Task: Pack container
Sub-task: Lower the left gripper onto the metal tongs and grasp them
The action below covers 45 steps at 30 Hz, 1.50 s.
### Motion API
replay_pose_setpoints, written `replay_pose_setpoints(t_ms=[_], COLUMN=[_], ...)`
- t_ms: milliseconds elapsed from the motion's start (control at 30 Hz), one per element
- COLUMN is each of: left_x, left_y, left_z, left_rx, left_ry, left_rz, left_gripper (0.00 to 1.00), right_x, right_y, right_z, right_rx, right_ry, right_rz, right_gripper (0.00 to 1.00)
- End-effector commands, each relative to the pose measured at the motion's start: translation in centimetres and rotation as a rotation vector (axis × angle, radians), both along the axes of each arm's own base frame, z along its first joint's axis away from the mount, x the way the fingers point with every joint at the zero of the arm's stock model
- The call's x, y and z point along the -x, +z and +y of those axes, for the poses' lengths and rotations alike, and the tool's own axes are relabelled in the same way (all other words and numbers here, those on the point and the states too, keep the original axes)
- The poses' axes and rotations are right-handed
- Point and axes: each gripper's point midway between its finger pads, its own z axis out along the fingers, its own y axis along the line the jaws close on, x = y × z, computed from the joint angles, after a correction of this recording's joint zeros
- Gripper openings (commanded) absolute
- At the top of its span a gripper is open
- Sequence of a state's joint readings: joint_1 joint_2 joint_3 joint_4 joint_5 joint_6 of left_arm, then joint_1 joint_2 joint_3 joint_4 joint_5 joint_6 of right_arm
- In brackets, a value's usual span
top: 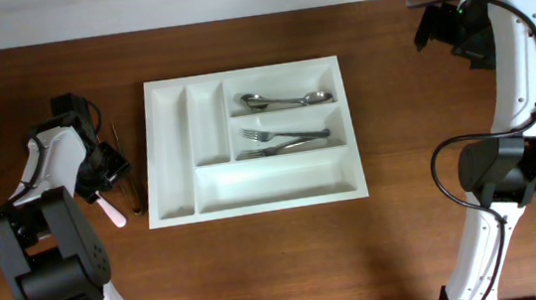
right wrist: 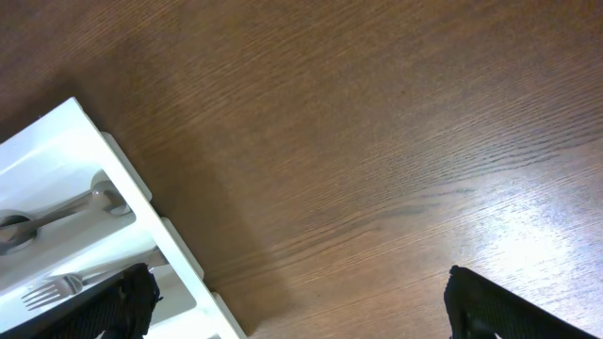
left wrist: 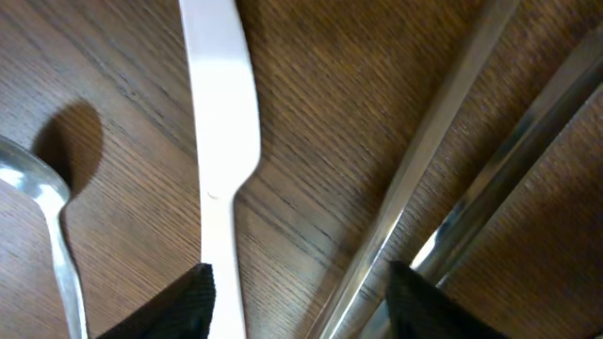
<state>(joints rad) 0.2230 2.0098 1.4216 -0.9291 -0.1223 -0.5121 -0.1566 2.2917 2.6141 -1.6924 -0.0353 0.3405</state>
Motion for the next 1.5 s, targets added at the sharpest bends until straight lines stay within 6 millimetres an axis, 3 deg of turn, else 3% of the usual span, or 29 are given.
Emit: replay_pose_setpoints(t_ms=[0, 533, 800, 1467], left_x=[-0.2, 0.3, 0.4, 0.6], left_y=[-0.2, -1.7, -1.8, -2.0], left_z=[-0.5, -1.6, -1.6, -1.7], left_rx=[0.032, 0.094, 0.095, 0.096], left_ry=[-0.015, -0.016, -0.015, -0.015], left_rz=[-0.004, 0.029, 0.033, 0.037], left_gripper=[0.58, 0.57, 0.36, 0.36], right_x=[0.1, 0.1, 0.1, 0.1], right_y=[0.7, 0.7, 0.7, 0.7], right_z=[0.0, 0.0, 0.0, 0.0], right_rx=[-0.005, -0.005, -0.005, -0.005], right_ry=[-0.008, -0.008, -0.008, -0.008], right_rz=[-0.015, -0.015, -0.015, -0.015], right_gripper=[0.99, 0.99, 0.99, 0.99])
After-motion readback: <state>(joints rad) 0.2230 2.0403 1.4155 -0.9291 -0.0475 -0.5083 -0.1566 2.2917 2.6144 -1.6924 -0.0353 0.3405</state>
